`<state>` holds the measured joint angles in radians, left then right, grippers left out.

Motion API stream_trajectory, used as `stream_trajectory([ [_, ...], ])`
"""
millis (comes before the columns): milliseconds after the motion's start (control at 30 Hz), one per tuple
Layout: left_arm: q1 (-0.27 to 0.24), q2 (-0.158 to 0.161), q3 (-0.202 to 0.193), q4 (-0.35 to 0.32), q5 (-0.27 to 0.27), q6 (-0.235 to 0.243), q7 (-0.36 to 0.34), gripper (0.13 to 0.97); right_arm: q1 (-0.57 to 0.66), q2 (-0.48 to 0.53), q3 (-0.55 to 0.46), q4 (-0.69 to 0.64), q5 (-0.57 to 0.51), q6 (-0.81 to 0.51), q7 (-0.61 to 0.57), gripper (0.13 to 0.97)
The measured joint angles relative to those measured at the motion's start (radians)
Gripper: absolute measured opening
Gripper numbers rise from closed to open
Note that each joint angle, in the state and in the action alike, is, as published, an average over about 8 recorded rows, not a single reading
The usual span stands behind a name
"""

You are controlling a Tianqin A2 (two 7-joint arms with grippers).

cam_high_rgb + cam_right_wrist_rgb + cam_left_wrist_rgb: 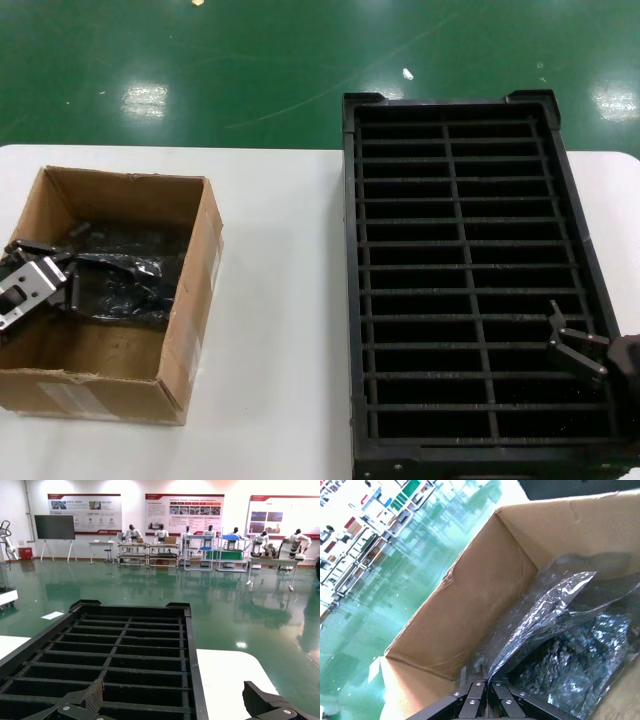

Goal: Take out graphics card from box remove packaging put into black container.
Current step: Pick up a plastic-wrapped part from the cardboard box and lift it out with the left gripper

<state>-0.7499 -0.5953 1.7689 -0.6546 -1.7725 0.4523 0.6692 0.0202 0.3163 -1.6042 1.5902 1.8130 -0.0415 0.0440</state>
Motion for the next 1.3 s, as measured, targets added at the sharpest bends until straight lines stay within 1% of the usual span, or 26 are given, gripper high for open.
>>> stream_trajectory([
  [233,-0.006,0.034,-0.049,0.024,-0.015,0.037,0.067,0.14,0.0,0.0,0.0,0.0,0.0,0.0,0.0,0.966],
  [300,-0.004,0.038,-0.058,0.018,-0.015,0.041,0.071,0.14,0.0,0.0,0.0,0.0,0.0,0.0,0.0,0.966],
  [367,0.004,0.036,-0.065,-0.002,-0.014,0.041,0.059,0.14,0.0,0.0,0.0,0.0,0.0,0.0,0.0,0.966],
  [467,0.029,0.02,-0.073,-0.059,-0.01,0.035,0.007,0.14,0.0,0.0,0.0,0.0,0.0,0.0,0.0,0.966],
  [600,0.084,-0.02,-0.087,-0.171,-0.011,0.024,-0.106,0.14,0.0,0.0,0.0,0.0,0.0,0.0,0.0,0.966],
  [733,0.146,-0.061,-0.11,-0.276,-0.023,0.02,-0.217,0.14,0.0,0.0,0.0,0.0,0.0,0.0,0.0,0.966],
  [833,0.181,-0.08,-0.13,-0.329,-0.04,0.026,-0.274,0.14,0.0,0.0,0.0,0.0,0.0,0.0,0.0,0.966],
  [967,0.211,-0.091,-0.158,-0.369,-0.066,0.046,-0.321,0.14,0.0,0.0,0.0,0.0,0.0,0.0,0.0,0.966],
  [1100,0.232,-0.095,-0.184,-0.395,-0.093,0.069,-0.347,0.14,-0.001,-0.019,0.023,0.002,0.016,-0.031,-0.018,0.966],
  [1200,0.244,-0.095,-0.202,-0.41,-0.11,0.084,-0.356,0.14,-0.003,-0.055,0.068,0.002,0.056,-0.098,-0.053,0.966],
  [1300,0.25,-0.094,-0.218,-0.419,-0.123,0.095,-0.361,0.14,-0.003,-0.1,0.131,-0.002,0.124,-0.201,-0.096,0.966],
])
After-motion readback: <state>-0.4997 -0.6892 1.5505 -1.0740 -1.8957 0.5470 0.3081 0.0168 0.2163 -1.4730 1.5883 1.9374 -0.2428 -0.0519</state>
